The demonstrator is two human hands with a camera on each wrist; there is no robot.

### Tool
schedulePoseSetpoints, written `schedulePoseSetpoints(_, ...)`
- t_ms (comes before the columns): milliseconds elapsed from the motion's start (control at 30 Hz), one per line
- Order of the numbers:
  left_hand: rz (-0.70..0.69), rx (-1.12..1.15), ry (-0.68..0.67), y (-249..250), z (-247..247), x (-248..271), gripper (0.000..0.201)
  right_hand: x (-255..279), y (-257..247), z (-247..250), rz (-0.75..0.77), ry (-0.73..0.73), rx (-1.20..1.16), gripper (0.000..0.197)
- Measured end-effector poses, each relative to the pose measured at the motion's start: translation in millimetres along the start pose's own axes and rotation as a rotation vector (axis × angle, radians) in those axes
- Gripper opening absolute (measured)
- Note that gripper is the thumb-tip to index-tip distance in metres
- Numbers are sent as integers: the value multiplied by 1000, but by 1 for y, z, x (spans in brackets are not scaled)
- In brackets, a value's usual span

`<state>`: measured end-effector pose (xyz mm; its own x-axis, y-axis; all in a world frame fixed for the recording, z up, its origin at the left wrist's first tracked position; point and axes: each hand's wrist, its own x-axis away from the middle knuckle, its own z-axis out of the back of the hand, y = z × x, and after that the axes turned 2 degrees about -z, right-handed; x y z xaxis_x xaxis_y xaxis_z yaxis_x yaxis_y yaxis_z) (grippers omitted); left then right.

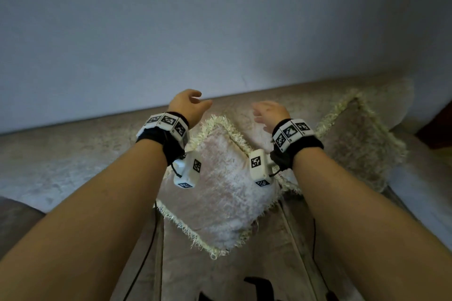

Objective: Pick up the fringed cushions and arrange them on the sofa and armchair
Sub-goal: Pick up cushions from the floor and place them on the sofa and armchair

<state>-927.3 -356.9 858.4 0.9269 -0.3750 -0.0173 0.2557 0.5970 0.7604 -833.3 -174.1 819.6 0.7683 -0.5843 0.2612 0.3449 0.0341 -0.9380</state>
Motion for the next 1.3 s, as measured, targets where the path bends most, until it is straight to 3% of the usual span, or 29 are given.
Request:
schedulePoseSetpoints(267, -67, 62, 95, 33, 38, 33, 48, 37, -57, 10, 154, -3, -25, 21)
schedulePoseSetpoints(567, -71, 146, 283, 12, 119, 93, 39, 105, -98, -37, 305, -95, -6, 30)
schedulePoseSetpoints(767, 32, 184, 489, -55, 203, 169, 33, 168, -115, -135, 359, -276, 19, 28)
schedulePoseSetpoints(900, 136, 178, 651, -109, 278, 244, 34, 234, -122, -229, 415, -471, 62, 13)
schedulePoseSetpoints(1067, 276, 147, 902, -166, 366, 360, 31, 334, -130, -340, 502, -695, 78, 16)
schedulePoseSetpoints(1300, 492, 76, 1215, -233, 441, 544, 25, 498, -119, -469, 580, -1070, 127, 15)
